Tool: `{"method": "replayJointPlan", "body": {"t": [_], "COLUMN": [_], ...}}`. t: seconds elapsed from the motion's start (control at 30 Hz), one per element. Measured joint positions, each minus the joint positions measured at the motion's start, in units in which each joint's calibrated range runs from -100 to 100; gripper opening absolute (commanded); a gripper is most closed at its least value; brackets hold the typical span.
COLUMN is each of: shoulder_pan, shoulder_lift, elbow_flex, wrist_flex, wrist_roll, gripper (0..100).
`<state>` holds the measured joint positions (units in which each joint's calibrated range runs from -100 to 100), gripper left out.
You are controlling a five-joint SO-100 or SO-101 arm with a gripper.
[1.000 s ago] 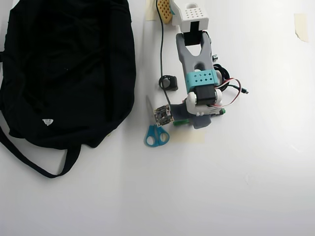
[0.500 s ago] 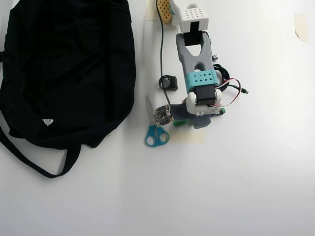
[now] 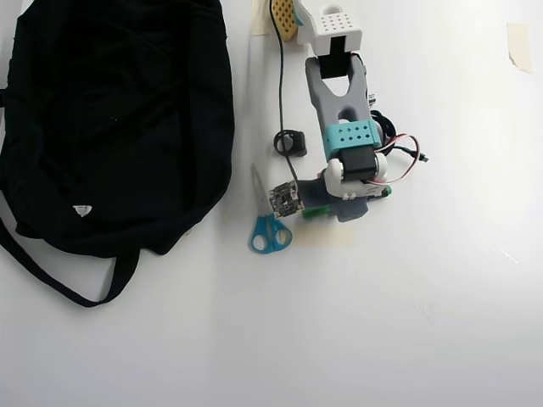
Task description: Put the green marker into the black bag
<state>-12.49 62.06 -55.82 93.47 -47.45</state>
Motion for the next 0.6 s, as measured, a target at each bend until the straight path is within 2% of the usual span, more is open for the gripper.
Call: {"method": "replayJointPlan", "body": {"t": [0.6], "shoulder_pan": [-1.4], "shoulder_lift": [0.5], "elbow_flex": [-6.8], "wrist_flex": [4.1], "wrist_roll": [0.0], "gripper": [2]}}
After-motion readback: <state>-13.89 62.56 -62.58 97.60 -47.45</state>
